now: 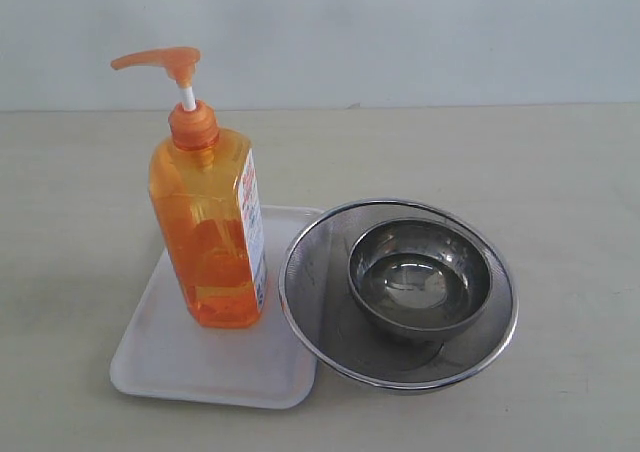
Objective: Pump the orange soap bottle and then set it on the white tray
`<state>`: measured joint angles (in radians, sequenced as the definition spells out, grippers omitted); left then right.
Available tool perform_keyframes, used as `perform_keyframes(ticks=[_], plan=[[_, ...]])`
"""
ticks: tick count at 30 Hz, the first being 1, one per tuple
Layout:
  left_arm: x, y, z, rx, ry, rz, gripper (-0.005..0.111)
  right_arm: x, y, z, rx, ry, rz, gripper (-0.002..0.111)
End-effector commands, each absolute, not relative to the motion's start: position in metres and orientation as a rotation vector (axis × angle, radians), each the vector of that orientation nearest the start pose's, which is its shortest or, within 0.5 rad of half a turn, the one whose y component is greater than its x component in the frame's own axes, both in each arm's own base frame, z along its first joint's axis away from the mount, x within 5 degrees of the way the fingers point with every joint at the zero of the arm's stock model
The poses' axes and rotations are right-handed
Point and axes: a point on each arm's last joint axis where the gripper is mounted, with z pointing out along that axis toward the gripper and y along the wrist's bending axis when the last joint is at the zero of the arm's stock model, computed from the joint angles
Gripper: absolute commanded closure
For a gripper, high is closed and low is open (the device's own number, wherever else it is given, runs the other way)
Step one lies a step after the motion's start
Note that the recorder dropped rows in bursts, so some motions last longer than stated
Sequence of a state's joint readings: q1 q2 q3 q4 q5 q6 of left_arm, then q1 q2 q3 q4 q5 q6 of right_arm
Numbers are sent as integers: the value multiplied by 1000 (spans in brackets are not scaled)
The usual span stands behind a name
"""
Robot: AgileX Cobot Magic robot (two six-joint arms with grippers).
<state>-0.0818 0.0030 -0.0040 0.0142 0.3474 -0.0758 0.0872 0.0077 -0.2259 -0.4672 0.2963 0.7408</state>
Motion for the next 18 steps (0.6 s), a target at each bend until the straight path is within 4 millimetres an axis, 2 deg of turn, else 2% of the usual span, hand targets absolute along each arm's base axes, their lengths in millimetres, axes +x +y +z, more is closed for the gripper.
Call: perform_keyframes(ticks=[1,13,15,18], plan=[[53,-4,182,6,1828,-100,102,45,-6,252,320,1505,281,108],[53,-4,182,6,1828,-100,102,56,0,202,401,1589,414,108],[53,-4,182,6,1828,-100,102,56,0,200,365,1598,382,108],[53,-4,182,6,1828,-100,102,55,-1,190,240,1731,226,108]])
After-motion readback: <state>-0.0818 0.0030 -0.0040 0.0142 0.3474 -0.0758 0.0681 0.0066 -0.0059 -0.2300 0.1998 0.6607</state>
